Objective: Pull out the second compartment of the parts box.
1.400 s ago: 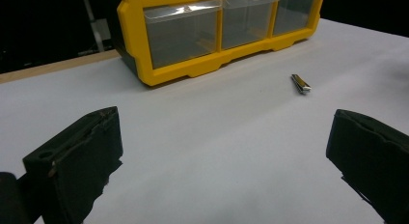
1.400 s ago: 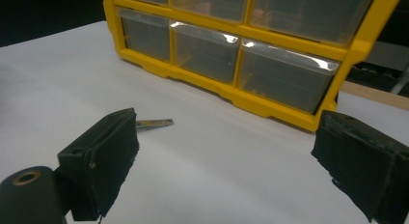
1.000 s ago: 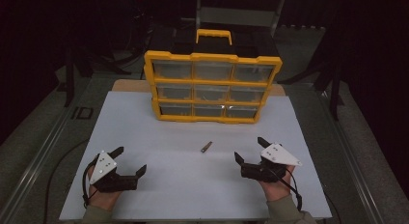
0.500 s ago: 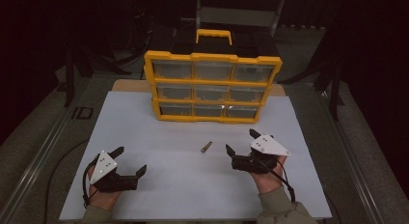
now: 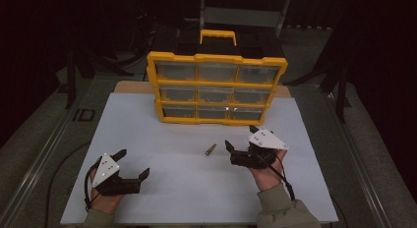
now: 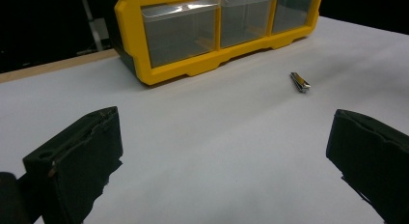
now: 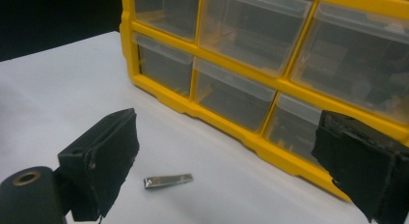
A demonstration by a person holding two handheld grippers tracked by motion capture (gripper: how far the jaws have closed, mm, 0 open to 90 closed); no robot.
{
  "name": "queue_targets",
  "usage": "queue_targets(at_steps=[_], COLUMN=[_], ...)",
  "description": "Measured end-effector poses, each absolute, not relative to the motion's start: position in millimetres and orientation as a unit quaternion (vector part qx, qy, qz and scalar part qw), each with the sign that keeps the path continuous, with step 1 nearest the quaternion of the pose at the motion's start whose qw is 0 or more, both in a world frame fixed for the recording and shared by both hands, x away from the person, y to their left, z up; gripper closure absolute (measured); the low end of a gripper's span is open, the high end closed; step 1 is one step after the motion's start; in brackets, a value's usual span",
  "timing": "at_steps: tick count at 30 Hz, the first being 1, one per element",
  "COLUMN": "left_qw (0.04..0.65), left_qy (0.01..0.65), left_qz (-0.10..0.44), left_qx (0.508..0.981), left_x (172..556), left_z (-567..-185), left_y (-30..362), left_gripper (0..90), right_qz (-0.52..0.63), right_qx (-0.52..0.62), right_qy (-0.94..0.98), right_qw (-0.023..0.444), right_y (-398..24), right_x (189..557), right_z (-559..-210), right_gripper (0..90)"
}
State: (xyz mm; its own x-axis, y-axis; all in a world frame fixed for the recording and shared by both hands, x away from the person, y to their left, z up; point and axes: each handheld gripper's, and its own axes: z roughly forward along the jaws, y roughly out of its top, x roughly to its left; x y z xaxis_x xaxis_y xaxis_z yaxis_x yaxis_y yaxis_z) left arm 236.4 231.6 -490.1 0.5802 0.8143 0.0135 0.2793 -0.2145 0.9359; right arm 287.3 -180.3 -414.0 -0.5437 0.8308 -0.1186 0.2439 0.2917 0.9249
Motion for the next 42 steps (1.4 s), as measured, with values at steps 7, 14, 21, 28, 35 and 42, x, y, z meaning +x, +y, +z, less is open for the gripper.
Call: queue_targets(at_steps=[7, 14, 21, 28, 35, 42], left_qw=[0.504, 0.504, 0.504, 0.503, 0.503, 0.503], left_qy=[0.373, 0.372, 0.371, 0.371, 0.369, 0.369], left_qz=[0.266, 0.266, 0.265, 0.265, 0.266, 0.264], left_qx=[0.733, 0.733, 0.733, 0.734, 0.735, 0.735], left_x=[236, 236, 236, 236, 236, 236], left_z=[-490, -490, -490, -490, -490, -490], left_y=[232, 232, 232, 232, 232, 232], left_gripper=[0.0, 0.0, 0.0, 0.0, 0.0, 0.0], right_qz=[0.464, 0.445, 0.428, 0.424, 0.414, 0.404], right_qx=[0.366, 0.361, 0.351, 0.346, 0.334, 0.325], right_qy=[0.743, 0.75, 0.759, 0.755, 0.761, 0.766], right_qw=[0.315, 0.33, 0.342, 0.361, 0.372, 0.38], right_y=[-170, -158, -145, -138, -129, -122], right_x=[300, 312, 324, 335, 346, 353], right_z=[-411, -402, -396, -390, -385, -386], right_gripper=[8.4, 8.4, 7.7, 7.6, 7.6, 7.7])
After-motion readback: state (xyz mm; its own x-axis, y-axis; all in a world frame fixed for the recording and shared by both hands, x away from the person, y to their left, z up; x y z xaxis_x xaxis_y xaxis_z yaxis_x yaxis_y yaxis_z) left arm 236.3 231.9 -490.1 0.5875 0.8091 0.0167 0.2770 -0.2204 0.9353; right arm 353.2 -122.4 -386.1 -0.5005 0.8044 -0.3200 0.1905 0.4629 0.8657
